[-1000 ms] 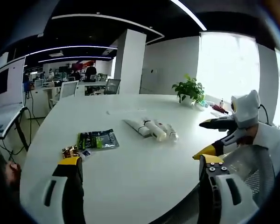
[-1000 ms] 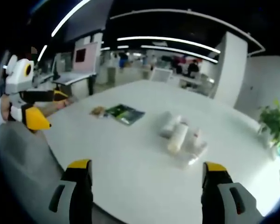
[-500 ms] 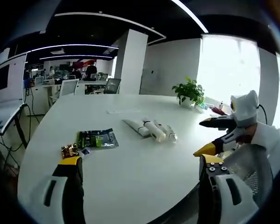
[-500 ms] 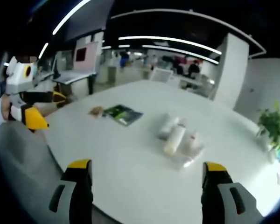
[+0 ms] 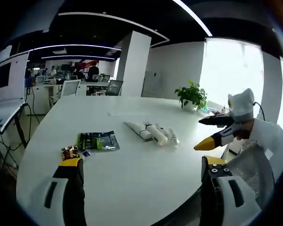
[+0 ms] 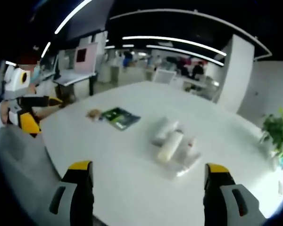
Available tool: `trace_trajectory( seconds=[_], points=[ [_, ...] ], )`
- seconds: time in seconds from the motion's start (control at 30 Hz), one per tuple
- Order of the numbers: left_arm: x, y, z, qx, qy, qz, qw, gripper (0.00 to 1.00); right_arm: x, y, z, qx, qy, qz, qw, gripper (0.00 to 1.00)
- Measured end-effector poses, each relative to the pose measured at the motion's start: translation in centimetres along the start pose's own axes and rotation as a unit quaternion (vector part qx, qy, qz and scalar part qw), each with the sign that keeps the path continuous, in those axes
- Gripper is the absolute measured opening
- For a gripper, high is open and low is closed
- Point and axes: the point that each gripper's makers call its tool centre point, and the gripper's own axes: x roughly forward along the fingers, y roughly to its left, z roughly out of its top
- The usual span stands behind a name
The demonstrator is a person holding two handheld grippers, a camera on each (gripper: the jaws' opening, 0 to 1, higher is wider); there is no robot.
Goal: Arrange the skincare products in the storage area until every visible bottle or jar stands upright without overlapping.
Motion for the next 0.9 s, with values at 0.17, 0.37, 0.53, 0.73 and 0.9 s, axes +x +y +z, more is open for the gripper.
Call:
trace_trajectory(
  seconds=[0.17, 0.37, 0.53, 0.73, 0.9],
  points=[
    [0.0, -0.1, 0.0, 0.001, -0.001, 0.0, 1.0, 0.99, 1.1, -0.1, 0.6, 0.011, 0.0, 0.024, 0.9997, 1.0],
    [-0.1, 0.1, 0.2, -0.007, -0.005, 0.0, 1.0, 0.99, 2.2, -0.7, 1.6, 0.06, -0.014, 0.044, 0.9972, 1.0],
    [-0.1, 0.2, 0.2, -0.01, -0.005, 0.002, 0.9999, 0.99, 3.3, -2.2, 1.4, 0.041, 0.006, 0.037, 0.9984, 1.0],
    [-0.1, 0.1, 0.3, -0.006, -0.005, 0.001, 1.0, 0.99, 4.9, -3.2, 1.4, 0.03, 0.022, 0.036, 0.9987, 1.0],
    [-0.1, -0.1, 0.2, -0.006, -0.004, -0.002, 1.0, 0.99, 6.1, -3.0, 1.2, 0.021, 0.04, 0.049, 0.9978, 1.0]
  ],
)
